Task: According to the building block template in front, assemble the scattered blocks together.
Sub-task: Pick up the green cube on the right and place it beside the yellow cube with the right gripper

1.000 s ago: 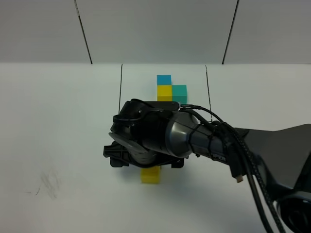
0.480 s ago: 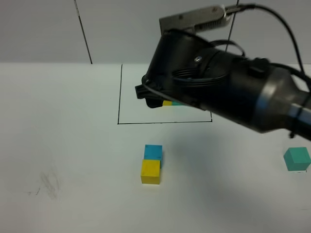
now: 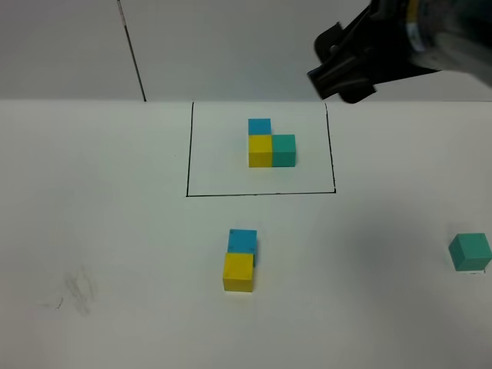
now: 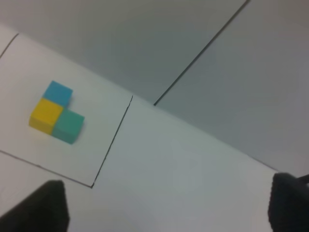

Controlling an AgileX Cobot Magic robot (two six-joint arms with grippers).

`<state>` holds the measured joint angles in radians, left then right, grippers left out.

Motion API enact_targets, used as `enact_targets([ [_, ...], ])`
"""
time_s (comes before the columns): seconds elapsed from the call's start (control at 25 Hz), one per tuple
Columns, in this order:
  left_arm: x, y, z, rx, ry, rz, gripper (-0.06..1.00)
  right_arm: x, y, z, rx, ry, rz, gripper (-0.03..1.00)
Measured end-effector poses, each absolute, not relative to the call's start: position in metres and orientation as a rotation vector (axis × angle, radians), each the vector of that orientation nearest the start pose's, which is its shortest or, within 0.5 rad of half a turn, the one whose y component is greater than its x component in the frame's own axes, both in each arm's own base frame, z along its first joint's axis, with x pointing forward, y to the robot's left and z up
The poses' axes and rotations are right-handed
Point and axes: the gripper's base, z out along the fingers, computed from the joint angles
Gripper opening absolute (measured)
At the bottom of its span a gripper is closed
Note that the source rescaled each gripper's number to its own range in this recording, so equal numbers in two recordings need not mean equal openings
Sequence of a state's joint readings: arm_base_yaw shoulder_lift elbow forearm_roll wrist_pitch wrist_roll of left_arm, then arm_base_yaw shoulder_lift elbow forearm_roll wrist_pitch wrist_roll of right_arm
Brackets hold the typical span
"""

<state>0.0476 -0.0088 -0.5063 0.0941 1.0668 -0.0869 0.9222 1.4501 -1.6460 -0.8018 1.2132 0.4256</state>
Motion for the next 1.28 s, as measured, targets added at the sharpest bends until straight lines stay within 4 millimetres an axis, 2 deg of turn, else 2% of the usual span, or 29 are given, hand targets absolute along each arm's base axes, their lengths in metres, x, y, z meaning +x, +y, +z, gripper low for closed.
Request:
enact_targets([
  [0.12,-0.008,0.007,0.279,-0.142,2.028,0.088,0.58,0.206,0.169,0.472,-0.518,2.026,-0.260,0.71],
  [0.24,-0.008,0.007,0.279,-0.142,2.028,0.088,0.58,0.188,0.133,0.487,-0.439,2.001,-0.217,0.68],
  [0.36,-0.008,0.007,0.279,-0.142,2.028,0.088,0.58,0.170,0.100,0.482,-0.373,2.020,-0.209,0.67],
  [0.48,-0.008,0.007,0.279,-0.142,2.028,0.088,0.58,0.155,0.071,0.466,-0.327,2.045,-0.249,0.67],
  [0.56,-0.008,0.007,0.279,-0.142,2.028,0.088,0.58,0.148,0.056,0.450,-0.300,2.078,-0.289,0.70],
  [0.64,-0.008,0.007,0.279,-0.142,2.028,0.088,0.58,0.142,0.043,0.439,-0.266,2.107,-0.315,0.78],
  [0.76,-0.008,0.007,0.279,-0.142,2.028,0.088,0.58,0.139,0.033,0.422,-0.234,2.170,-0.351,0.91],
  [0.88,-0.008,0.007,0.279,-0.142,2.028,0.088,0.58,0.146,0.029,0.404,-0.202,2.250,-0.387,0.98],
  [1.04,-0.008,0.007,0.279,-0.142,2.028,0.088,0.58,0.159,0.030,0.380,-0.151,2.389,-0.383,0.97],
  [1.28,-0.008,0.007,0.279,-0.142,2.028,0.088,0.58,0.183,0.030,0.357,-0.121,2.550,-0.387,0.92],
])
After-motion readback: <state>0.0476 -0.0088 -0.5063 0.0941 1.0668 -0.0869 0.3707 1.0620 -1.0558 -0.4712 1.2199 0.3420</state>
